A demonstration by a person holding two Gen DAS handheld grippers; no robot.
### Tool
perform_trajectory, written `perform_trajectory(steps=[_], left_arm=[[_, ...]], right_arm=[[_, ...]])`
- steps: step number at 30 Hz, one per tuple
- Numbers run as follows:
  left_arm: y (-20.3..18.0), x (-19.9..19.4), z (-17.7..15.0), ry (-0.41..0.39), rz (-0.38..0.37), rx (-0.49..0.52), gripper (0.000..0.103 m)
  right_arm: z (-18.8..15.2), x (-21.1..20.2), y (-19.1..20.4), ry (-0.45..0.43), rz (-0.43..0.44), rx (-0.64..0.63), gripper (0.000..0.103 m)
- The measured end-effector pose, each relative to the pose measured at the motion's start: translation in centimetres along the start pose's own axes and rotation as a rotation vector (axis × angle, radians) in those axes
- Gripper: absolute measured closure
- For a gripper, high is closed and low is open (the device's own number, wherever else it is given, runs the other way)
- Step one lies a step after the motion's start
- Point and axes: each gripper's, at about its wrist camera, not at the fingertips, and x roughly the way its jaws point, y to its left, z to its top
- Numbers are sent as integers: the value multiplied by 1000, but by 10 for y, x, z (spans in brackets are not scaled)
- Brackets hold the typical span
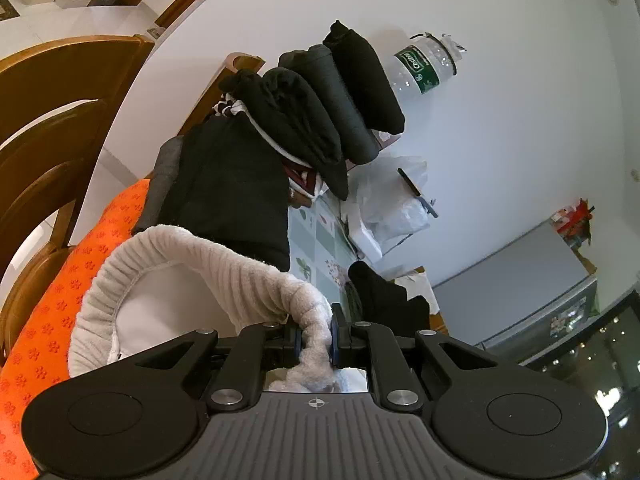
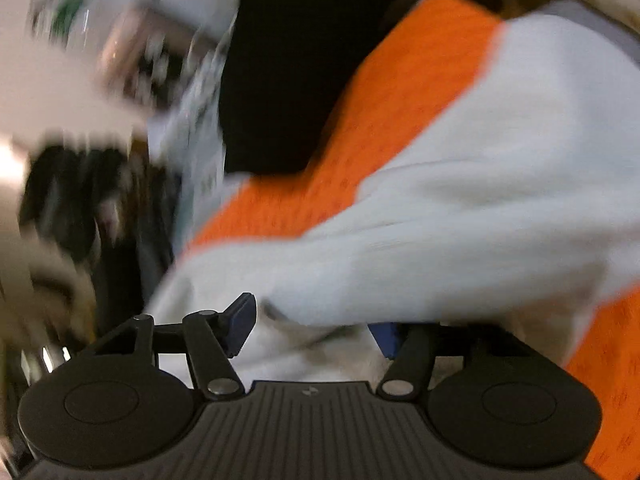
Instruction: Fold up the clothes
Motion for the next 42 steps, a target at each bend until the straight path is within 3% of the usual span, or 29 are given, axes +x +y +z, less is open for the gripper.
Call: perform_trajectory(steps=[5,6,7,8,9,12,17,22,25,28,32,37,42], left_arm=[[3,4,0,5,3,-13,88],[4,4,-1,5,3,-14,88],[4,4,-2,5,5,-11,88],[5,4,-3,6,8,-9,88],[5,4,-4,9,13,-11,88],[8,4,-6,14,23,-20,88],[11,7,-8,11,28,-34,87],[12,11,-8,-1,30,-44,87],[12,12,-9,-7,35,-41,87],[13,11,-11,-8,36,-42,87],[14,10,-10,2,34,-41,87],[12,10,-7,17,21,-25,87],[11,9,-8,19,18,-14,87]], right_arm=[[-3,-18,-36,-236,-41,319,36],[-4,-17,-36,-266,-67,347,42],[-4,-16,-36,-295,-96,369,61],[-4,-16,-35,-323,-125,390,71],[0,-19,-20,-351,-146,325,78],[13,-30,33,-431,-206,88,84],[48,-50,103,-517,-267,-260,84],[103,-5,134,-381,-343,-418,66],[99,24,146,-305,-408,-504,57],[74,39,161,-254,-383,-569,48],[31,45,175,-95,-229,-680,48],[-34,70,175,242,54,-761,48],[-87,100,171,452,65,-975,39]])
